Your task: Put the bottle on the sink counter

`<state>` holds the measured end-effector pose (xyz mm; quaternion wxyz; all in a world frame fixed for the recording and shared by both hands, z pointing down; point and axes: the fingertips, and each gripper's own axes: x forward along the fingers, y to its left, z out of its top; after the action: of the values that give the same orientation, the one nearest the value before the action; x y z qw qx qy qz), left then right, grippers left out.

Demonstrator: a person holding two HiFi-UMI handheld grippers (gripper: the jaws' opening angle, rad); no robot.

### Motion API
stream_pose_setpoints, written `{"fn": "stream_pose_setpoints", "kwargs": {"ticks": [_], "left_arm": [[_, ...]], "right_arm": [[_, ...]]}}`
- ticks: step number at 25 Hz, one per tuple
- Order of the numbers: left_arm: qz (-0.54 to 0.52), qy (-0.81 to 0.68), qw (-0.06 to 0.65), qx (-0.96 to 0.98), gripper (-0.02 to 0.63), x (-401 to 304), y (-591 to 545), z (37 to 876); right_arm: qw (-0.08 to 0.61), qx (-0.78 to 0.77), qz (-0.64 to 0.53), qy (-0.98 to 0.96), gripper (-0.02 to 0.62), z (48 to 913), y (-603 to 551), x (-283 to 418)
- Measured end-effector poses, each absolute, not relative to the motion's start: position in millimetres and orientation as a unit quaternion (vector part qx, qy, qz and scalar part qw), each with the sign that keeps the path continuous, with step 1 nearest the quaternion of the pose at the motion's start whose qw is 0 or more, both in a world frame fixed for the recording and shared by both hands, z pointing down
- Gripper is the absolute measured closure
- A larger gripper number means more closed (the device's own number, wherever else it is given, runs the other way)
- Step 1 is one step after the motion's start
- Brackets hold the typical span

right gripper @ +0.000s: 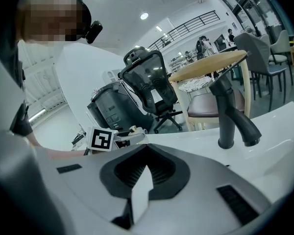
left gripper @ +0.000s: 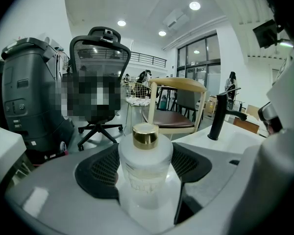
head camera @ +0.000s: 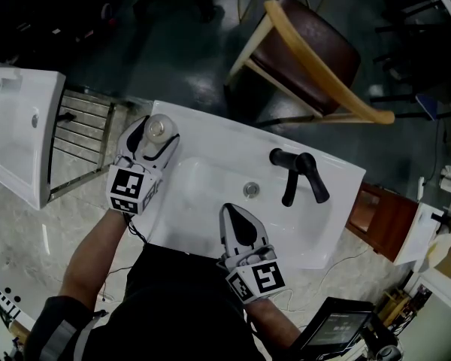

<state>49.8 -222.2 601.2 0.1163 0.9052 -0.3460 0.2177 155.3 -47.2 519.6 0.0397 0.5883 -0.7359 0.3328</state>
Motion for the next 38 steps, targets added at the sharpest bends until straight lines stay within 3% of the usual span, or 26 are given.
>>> {"fn": "stream_pose_setpoints", "kwargs": {"ticks": [38], "left_arm": [[0.238,-0.361,0.111,0.895,0.276,35,-213,613]], "right_arm": [[0.027,0.590,0.328,-0.737,0.600,509,-41,150]]}}
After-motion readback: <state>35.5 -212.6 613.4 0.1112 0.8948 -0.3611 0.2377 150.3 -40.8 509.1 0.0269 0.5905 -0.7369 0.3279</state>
